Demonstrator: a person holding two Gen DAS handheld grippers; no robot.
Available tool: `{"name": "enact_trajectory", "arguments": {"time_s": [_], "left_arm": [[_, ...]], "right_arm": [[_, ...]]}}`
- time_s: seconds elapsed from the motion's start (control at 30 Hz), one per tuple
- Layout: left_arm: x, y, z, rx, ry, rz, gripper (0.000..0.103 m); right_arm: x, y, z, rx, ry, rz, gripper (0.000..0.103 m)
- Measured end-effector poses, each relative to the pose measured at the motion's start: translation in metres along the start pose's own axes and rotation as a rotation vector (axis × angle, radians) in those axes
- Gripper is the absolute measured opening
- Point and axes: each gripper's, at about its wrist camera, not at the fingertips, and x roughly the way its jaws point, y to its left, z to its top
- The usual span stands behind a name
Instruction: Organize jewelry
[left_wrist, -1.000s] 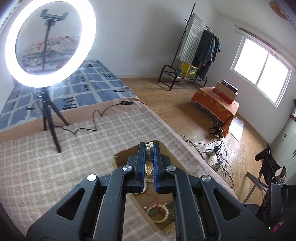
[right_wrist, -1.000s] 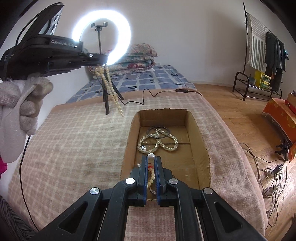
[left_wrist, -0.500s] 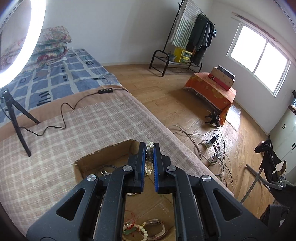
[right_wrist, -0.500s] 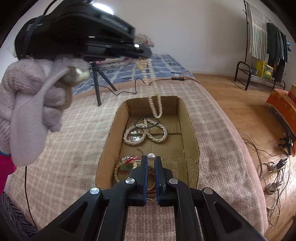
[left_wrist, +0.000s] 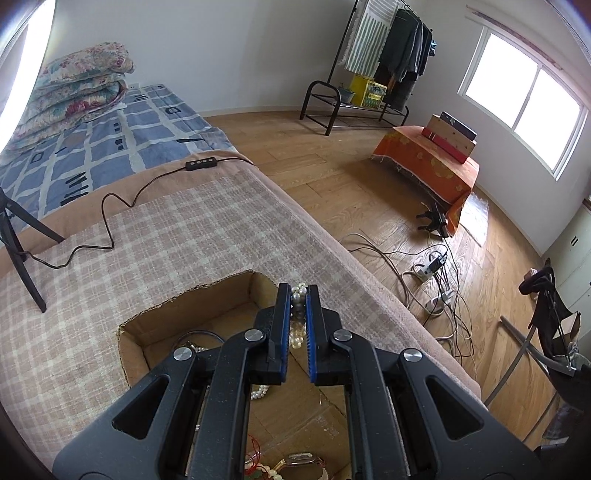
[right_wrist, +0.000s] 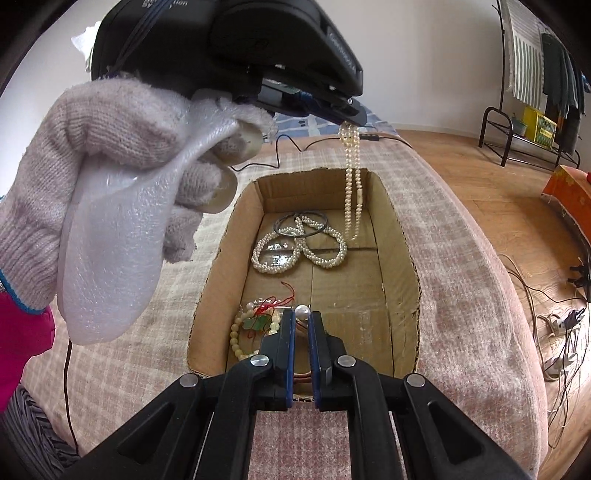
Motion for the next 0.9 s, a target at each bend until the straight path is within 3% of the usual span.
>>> {"name": "enact_trajectory", "arguments": {"time_s": [0.03,0.07,0.13,0.2,0.23,0.27,0.37,0.47,0.7,0.9], "left_arm": [[-0.001,-0.001,0.0,0.002,-0.005,0.003,0.005],[-0.002,-0.001,0.001,0.005,-0.009,0.011,0.005],[-0.003,-0.002,0.002,0.013,-0.012,0.021,0.007],[-0.004,-0.003,0.002,0.02,-0.009,0.025,0.034],[-0.006,-0.003,0.002,0.027,-0.017,0.029,0.053],[-0.008,-0.004,0.001,0.034,-0.032,0.042,0.062],[-0.012,-0.003,0.001,0.048,-0.041,0.069,0.069],[-0.015,-0.001,0.001,0.045,-0.043,0.077,0.072],[-0.028,0.001,0.001,0.049,-0.055,0.11,0.078],[-0.043,0.002,0.001,0.052,-0.065,0.13,0.079]], "right_arm": [[0.0,0.001,0.0,-0.004,0.001,-0.005,0.009],[0.0,0.002,0.0,-0.007,-0.002,-0.011,0.023],[-0.003,0.004,0.0,-0.014,-0.018,-0.021,0.039],[-0.003,0.006,0.0,-0.022,-0.018,-0.02,0.04],[-0.003,0.006,0.0,-0.023,-0.018,-0.021,0.044],[-0.002,0.007,0.0,-0.024,-0.019,-0.026,0.052],[-0.005,0.01,0.001,-0.034,-0.036,-0.035,0.075],[-0.008,0.015,0.002,-0.055,-0.056,-0.045,0.089],[-0.015,0.025,0.004,-0.086,-0.085,-0.078,0.102],[-0.018,0.026,0.005,-0.087,-0.089,-0.113,0.103]]}}
